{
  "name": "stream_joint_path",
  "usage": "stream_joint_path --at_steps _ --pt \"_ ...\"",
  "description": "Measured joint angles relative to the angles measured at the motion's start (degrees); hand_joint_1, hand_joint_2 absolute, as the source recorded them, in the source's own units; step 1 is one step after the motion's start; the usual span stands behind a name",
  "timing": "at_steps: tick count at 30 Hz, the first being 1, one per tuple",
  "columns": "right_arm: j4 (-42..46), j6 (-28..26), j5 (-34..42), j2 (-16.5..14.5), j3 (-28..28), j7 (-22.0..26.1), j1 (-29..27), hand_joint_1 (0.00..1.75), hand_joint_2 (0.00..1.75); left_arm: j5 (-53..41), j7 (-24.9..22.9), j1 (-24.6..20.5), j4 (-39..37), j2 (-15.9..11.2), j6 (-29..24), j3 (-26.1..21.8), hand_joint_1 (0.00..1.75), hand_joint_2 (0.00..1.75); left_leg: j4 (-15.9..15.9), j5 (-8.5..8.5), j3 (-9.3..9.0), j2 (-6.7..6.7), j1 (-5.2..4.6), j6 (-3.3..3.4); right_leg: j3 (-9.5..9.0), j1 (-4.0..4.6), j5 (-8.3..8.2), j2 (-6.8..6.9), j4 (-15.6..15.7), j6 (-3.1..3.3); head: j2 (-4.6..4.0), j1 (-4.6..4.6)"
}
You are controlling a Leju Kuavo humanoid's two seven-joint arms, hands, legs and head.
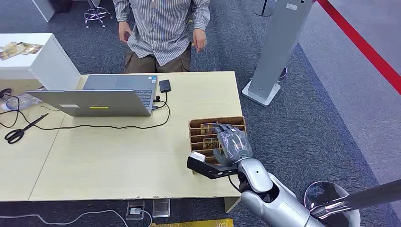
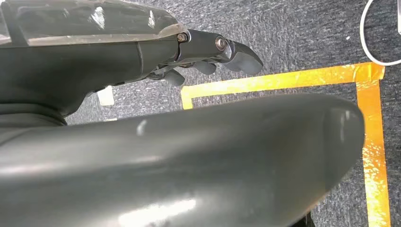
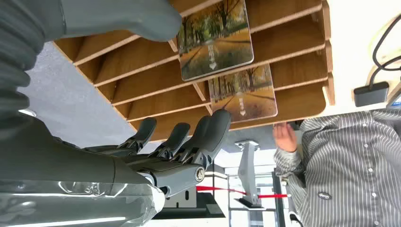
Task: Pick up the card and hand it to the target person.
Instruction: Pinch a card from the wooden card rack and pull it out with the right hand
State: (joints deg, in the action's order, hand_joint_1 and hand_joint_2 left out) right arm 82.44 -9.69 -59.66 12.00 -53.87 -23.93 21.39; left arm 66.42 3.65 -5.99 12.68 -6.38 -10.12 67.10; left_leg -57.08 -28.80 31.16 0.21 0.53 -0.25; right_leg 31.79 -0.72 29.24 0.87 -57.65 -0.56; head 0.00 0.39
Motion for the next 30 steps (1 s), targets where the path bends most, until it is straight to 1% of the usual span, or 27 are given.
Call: stream_joint_path --at_steps 9,15,25,30 --pt "-0.61 0.75 0.39 -0.01 -0.47 0.03 -0.43 0.63 1.75 0.03 0.0 -0.01 0.0 0.0 0.02 0.14 0.0 0.0 0.0 0.0 0.0 0.0 0.0 0.0 0.0 0.0 0.0 0.0 0.0 0.0 0.01 0.0" --pt "-0.93 0.71 0.74 -0.02 -0.58 0.11 -0.43 0.61 1.75 0.04 0.0 -0.01 0.0 0.0 0.01 0.15 0.0 0.0 0.0 0.0 0.0 0.0 0.0 0.0 0.0 0.0 0.0 0.0 0.0 0.0 0.0 0.0" --pt "-1.99 0.54 1.62 -0.48 -0.8 0.53 -0.38 0.82 1.75 0.17 0.0 -0.01 0.0 0.0 0.07 0.15 0.0 0.0 0.0 0.0 0.0 0.0 0.0 0.0 0.0 0.0 0.0 0.0 0.0 0.0 0.0 -0.01" --pt "-2.03 0.51 1.88 -0.5 -0.8 0.42 -0.37 0.86 1.75 0.17 0.0 -0.01 0.0 0.0 0.09 0.15 0.0 0.0 0.0 0.0 0.0 0.0 0.0 0.0 0.0 0.0 0.0 0.0 0.0 0.0 0.01 0.02"
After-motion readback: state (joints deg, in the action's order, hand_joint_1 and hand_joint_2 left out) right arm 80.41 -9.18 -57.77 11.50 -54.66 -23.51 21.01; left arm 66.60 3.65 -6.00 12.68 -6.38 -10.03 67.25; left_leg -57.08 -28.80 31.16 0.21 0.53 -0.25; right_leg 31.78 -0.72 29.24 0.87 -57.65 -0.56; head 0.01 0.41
